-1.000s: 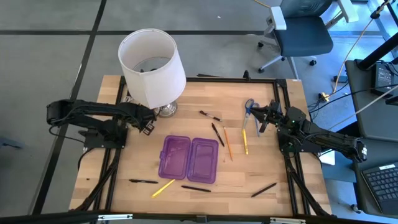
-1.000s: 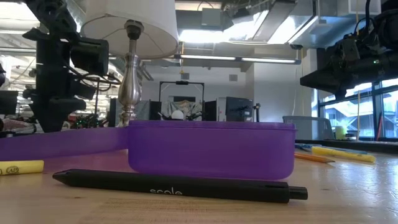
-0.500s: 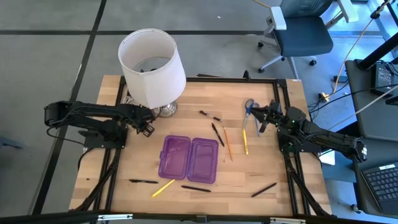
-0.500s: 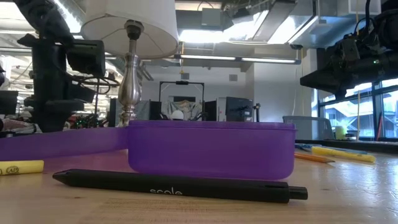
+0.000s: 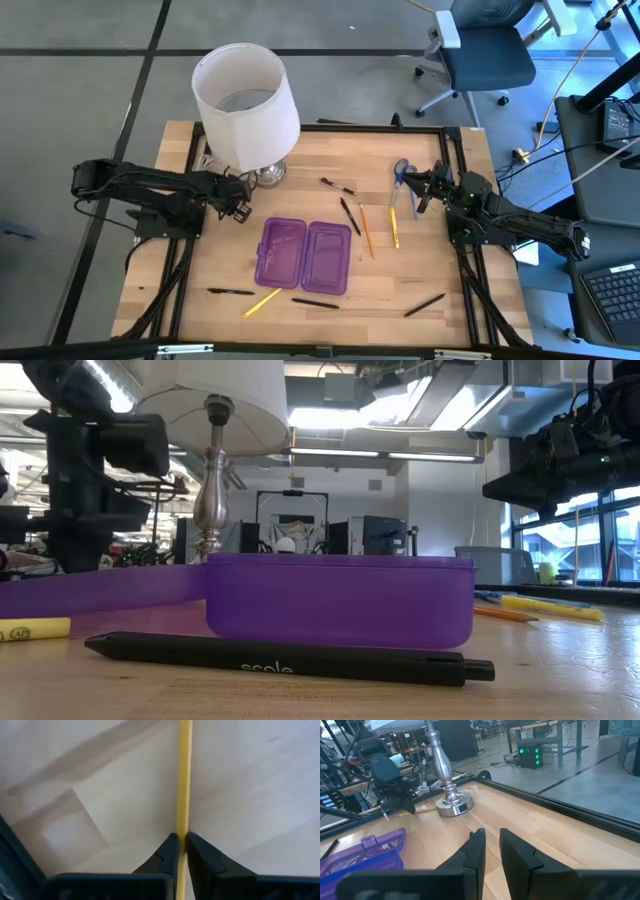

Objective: Pick & place school supplies into a supply box
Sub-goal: Put the yellow pencil into the purple supply box

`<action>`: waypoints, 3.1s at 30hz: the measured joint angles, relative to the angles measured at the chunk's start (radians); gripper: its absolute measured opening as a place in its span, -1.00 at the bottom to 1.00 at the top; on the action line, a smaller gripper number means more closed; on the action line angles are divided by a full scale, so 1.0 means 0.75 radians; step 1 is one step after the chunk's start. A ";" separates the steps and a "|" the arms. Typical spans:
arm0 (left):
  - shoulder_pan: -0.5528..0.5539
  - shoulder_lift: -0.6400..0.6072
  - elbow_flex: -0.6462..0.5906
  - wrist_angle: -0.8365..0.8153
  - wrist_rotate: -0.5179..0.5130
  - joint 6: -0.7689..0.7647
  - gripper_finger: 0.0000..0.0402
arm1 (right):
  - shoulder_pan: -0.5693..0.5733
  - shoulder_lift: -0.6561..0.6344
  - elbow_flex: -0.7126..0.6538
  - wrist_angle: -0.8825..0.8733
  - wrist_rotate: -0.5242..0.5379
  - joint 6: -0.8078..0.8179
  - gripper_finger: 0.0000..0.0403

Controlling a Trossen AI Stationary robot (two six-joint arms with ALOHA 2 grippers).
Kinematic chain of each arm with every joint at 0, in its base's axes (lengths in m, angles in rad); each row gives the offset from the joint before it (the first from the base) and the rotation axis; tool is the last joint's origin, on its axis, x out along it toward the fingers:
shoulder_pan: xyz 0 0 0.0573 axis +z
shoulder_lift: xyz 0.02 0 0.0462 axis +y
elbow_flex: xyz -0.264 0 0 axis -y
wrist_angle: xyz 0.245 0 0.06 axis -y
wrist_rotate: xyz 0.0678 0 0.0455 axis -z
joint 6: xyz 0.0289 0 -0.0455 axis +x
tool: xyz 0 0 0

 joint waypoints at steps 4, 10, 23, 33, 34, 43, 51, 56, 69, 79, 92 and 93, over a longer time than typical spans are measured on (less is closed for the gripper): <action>-0.156 0.000 0.000 0.010 0.000 -0.178 -0.93 | 0.000 0.000 0.000 0.000 0.000 0.001 -0.69; -0.407 0.002 0.000 0.039 0.005 -0.450 -0.92 | 0.000 0.000 0.000 -0.004 -0.012 0.011 -0.69; -0.876 0.112 0.024 0.267 -0.082 -0.878 -0.96 | 0.000 0.000 0.000 -0.004 -0.013 -0.006 -0.69; -0.901 0.252 0.149 0.120 -0.100 -0.768 -0.98 | 0.000 0.000 0.000 0.053 0.168 -0.134 -0.69; -0.904 0.259 0.154 0.117 -0.102 -0.752 -0.98 | 0.000 0.000 0.000 0.051 0.171 -0.134 -0.69; -0.908 0.278 0.269 0.107 -0.064 -0.524 -0.98 | 0.000 0.000 0.000 0.025 0.170 -0.135 -0.69; -0.906 0.325 0.279 0.062 -0.035 -0.476 -0.98 | 0.000 0.000 0.000 0.025 0.164 -0.132 -0.69; -0.906 0.329 0.283 0.034 -0.019 -0.478 -0.98 | 0.000 0.000 0.000 0.025 0.164 -0.130 -0.69; -0.911 0.323 0.433 -0.293 -0.026 -0.569 -0.98 | 0.000 0.000 0.000 0.024 0.163 -0.130 -0.69; -0.911 0.322 0.634 -0.115 -0.267 -0.530 -0.98 | 0.000 0.000 0.000 0.024 0.163 -0.133 -0.69; -0.817 0.532 0.650 0.854 -0.415 -0.213 -0.98 | 0.000 0.000 0.000 0.024 0.163 -0.134 -0.69; -0.800 0.562 0.650 0.916 -0.406 -0.208 -0.98 | 0.000 0.000 0.000 0.024 0.163 -0.136 -0.69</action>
